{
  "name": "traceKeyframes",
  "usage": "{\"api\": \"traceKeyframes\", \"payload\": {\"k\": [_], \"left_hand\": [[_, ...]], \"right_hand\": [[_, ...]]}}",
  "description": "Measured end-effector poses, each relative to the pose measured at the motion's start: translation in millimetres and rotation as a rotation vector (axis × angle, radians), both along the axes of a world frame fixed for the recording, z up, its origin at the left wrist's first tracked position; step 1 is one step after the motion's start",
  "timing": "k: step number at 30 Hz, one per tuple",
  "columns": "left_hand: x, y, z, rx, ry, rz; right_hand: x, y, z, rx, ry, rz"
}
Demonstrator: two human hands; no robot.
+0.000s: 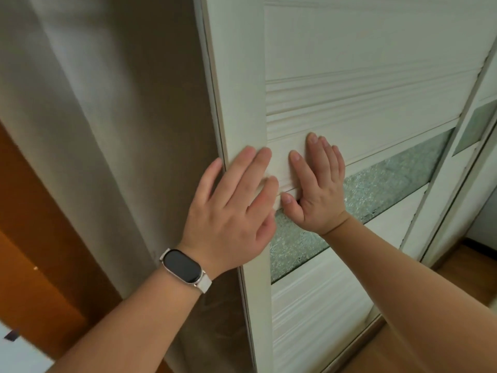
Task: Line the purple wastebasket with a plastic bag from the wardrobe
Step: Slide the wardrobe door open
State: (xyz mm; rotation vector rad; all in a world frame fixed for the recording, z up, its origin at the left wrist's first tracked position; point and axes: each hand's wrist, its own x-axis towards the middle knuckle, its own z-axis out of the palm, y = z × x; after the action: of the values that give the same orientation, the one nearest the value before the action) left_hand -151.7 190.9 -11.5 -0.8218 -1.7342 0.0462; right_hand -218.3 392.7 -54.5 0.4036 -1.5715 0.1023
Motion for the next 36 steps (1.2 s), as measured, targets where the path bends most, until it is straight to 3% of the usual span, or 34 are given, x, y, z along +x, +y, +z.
{"api": "traceKeyframes", "payload": {"k": [16,36], "left_hand": [[-55.4,75.3,-5.2,0.05,0.08,-0.313],[-108.8,201.3,-3.5,-0.017,0.073,-0.399]], "right_hand": [[-18.9,85.1,0.3,-0.001,-0.094,-0.076],[-57.2,212.1,-3.8,-0.02,-0.149,-0.079]]}}
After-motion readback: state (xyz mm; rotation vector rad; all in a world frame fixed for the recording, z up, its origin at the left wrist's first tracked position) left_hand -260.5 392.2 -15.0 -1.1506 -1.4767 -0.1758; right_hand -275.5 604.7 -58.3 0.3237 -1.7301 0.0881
